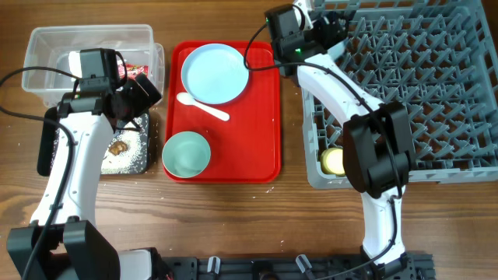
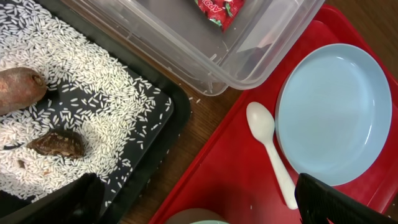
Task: Sort waste into correct bins and load items into the dishwasher rack
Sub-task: 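Grasp the second light-blue bowl with the right gripper and carry it to the rack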
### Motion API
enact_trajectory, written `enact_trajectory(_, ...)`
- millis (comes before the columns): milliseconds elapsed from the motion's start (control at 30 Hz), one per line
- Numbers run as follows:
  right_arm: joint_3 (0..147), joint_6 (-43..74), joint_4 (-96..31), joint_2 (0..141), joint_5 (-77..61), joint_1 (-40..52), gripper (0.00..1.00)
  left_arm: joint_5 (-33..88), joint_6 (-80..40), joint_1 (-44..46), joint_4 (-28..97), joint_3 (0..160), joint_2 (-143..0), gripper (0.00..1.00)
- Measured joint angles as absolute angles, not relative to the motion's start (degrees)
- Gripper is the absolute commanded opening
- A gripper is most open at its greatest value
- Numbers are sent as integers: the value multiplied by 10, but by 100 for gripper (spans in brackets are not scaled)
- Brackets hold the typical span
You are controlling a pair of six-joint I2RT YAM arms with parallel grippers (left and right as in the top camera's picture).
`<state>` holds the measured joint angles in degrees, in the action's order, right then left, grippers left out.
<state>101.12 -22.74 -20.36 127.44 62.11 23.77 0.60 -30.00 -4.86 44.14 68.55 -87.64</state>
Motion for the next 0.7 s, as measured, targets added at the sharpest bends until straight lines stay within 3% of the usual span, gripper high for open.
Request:
enact_trajectory(233, 1010, -191, -251, 1258, 559, 253, 100, 6, -300, -49, 441, 686, -876, 100)
enact_trajectory(367, 1010, -124, -368, 1170, 397, 260, 100, 6, -300, -49, 442, 686, -876, 100)
enact_trajectory(500, 1013, -86, -479, 1069, 72, 260, 99, 6, -300, -49, 441, 686, -876, 100)
enact_trajectory(567, 1007, -61, -480, 1068, -151, 264, 81, 6, -300, -49, 441, 686, -876, 100)
enact_trajectory(700, 933, 67, -409, 1090, -258, 305, 66, 7, -300, -49, 442, 686, -876, 100)
